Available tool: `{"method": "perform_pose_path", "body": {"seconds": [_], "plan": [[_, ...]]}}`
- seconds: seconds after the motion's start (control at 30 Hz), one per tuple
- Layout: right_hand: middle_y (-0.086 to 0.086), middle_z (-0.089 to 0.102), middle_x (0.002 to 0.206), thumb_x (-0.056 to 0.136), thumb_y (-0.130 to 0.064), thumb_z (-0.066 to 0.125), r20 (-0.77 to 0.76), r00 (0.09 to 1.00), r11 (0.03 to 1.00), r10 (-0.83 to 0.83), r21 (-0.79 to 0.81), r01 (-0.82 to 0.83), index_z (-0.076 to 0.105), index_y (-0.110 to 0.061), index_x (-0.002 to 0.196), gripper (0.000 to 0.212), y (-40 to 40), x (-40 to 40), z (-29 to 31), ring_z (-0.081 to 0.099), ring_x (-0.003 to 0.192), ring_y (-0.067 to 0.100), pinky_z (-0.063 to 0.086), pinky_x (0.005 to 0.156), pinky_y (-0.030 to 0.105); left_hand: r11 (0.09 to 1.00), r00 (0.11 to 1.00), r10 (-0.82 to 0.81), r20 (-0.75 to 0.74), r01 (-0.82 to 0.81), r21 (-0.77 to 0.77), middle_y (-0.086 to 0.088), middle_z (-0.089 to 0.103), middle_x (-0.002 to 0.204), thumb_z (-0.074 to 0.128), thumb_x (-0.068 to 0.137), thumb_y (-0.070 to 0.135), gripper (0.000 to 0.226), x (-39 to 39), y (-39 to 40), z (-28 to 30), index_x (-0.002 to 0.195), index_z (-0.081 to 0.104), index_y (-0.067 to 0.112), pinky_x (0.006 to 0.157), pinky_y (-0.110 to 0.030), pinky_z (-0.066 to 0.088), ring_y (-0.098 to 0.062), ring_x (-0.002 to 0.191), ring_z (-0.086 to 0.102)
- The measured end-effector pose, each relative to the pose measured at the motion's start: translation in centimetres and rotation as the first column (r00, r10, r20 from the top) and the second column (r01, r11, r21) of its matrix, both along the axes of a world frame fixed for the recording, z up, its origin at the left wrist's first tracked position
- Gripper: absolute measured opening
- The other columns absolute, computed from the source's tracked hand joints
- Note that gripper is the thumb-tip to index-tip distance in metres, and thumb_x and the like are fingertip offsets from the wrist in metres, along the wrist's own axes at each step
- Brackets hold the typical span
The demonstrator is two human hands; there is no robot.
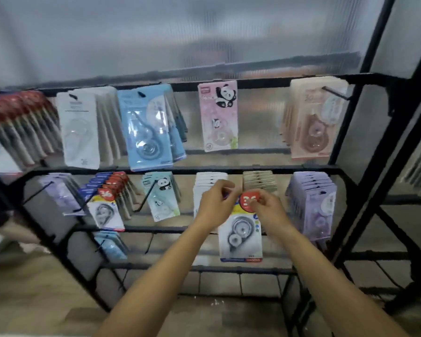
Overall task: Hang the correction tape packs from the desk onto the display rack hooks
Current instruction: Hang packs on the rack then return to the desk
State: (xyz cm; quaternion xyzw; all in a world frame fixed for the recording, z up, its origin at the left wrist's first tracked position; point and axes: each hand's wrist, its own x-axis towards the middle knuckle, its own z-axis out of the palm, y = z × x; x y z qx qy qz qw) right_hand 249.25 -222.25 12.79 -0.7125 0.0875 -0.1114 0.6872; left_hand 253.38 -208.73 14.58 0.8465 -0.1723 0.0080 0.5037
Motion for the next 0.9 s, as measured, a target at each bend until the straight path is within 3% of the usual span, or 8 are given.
{"method": "perform_pose_path", "body": {"seconds": [0.1, 0.23, 0.3, 0.37, 0.43, 0.57, 0.73, 0.9], "plan": [[0.011, 0.068, 0.095, 0.089, 0.008, 0.053, 0.027, 0.994, 0.994, 0.106, 0.017, -0.107, 0.065, -0.016, 0.09, 0.027, 5.8, 1.7, 1.0, 0.063, 0.085, 0.02, 0.053, 0.08, 0.03, 0.996, 0.993, 0.091, 0.077, -0.089, -0.028, 0.012, 0.061, 0.091, 0.063, 0.091, 0.032, 0.016, 0.1, 5.8, -0.3, 0.102, 0.059, 0.021, 0.071, -0.006, 0.042, -0.003, 0.082, 0.058], [0.002, 0.065, 0.077, 0.086, 0.007, 0.055, 0.102, 0.994, 0.998, -0.042, -0.042, 0.047, 0.065, -0.014, 0.085, 0.024, 12.2, 3.6, 2.5, 0.061, 0.074, 0.012, 0.049, 0.074, 0.026, 0.966, 0.976, 0.216, 0.026, -0.209, -0.151, 0.007, 0.064, 0.085, 0.07, 0.087, 0.026, 0.022, 0.3, 14.2, -0.7, 0.103, 0.056, 0.024, 0.071, -0.026, 0.052, -0.009, 0.076, 0.062], [0.003, 0.067, 0.08, 0.086, 0.003, 0.058, 0.145, 0.989, 0.997, -0.039, -0.059, 0.048, 0.066, -0.014, 0.087, 0.02, 15.1, 4.4, 3.3, 0.063, 0.076, 0.013, 0.051, 0.076, 0.029, 0.957, 0.977, 0.212, -0.021, -0.212, -0.198, 0.005, 0.064, 0.083, 0.069, 0.087, 0.032, 0.022, 0.5, 17.9, -0.8, 0.104, 0.057, 0.024, 0.071, -0.028, 0.051, -0.005, 0.075, 0.061], [0.007, 0.07, 0.088, 0.086, 0.001, 0.059, 0.148, 0.989, 0.995, 0.007, -0.098, 0.007, 0.066, -0.016, 0.087, 0.018, 19.0, 4.8, 3.8, 0.064, 0.084, 0.021, 0.051, 0.079, 0.035, 0.952, 0.981, 0.194, -0.023, -0.194, -0.236, -0.003, 0.066, 0.085, 0.067, 0.087, 0.036, 0.022, 0.7, 21.2, -0.8, 0.103, 0.061, 0.022, 0.074, -0.036, 0.05, -0.011, 0.079, 0.061], [0.006, 0.069, 0.089, 0.086, 0.001, 0.059, 0.143, 0.989, 0.998, 0.032, -0.062, -0.023, 0.066, -0.018, 0.086, 0.02, 23.3, 5.1, 3.5, 0.063, 0.083, 0.02, 0.049, 0.074, 0.031, 0.954, 0.982, 0.187, 0.001, -0.181, -0.239, -0.002, 0.068, 0.091, 0.062, 0.09, 0.036, 0.009, 1.1, 24.3, -1.1, 0.098, 0.062, 0.032, 0.077, -0.034, 0.049, -0.018, 0.081, 0.061], [-0.002, 0.068, 0.083, 0.089, -0.002, 0.058, 0.122, 0.991, 0.998, 0.047, -0.054, -0.04, 0.064, -0.022, 0.085, 0.021, 30.6, 6.0, 2.4, 0.061, 0.077, 0.012, 0.045, 0.067, 0.025, 0.938, 0.983, 0.184, -0.005, -0.177, -0.298, 0.012, 0.065, 0.082, 0.059, 0.095, 0.023, 0.009, 2.4, 30.7, -1.9, 0.099, 0.062, 0.03, 0.065, -0.015, 0.044, 0.001, 0.069, 0.056], [-0.005, 0.069, 0.083, 0.09, -0.006, 0.06, 0.083, 0.994, 0.998, 0.065, -0.023, -0.064, 0.063, -0.025, 0.082, 0.021, 36.4, 6.7, 1.2, 0.065, 0.078, 0.01, 0.05, 0.067, 0.021, 0.92, 0.978, 0.196, -0.066, -0.207, -0.333, 0.001, 0.061, 0.077, 0.056, 0.096, 0.025, 0.011, 3.4, 36.2, -3.3, 0.096, 0.066, 0.018, 0.067, -0.029, 0.039, -0.008, 0.069, 0.05], [0.002, 0.07, 0.085, 0.088, -0.012, 0.064, -0.006, 1.0, 0.997, 0.014, -0.07, -0.014, 0.062, -0.026, 0.081, 0.016, 39.1, 7.1, -0.2, 0.067, 0.086, 0.026, 0.055, 0.083, 0.044, 0.902, 0.962, 0.222, -0.16, -0.265, -0.34, 0.001, 0.072, 0.084, 0.058, 0.094, 0.027, 0.011, 4.3, 38.3, -4.9, 0.091, 0.068, 0.025, 0.072, -0.032, 0.05, -0.012, 0.08, 0.066]]}}
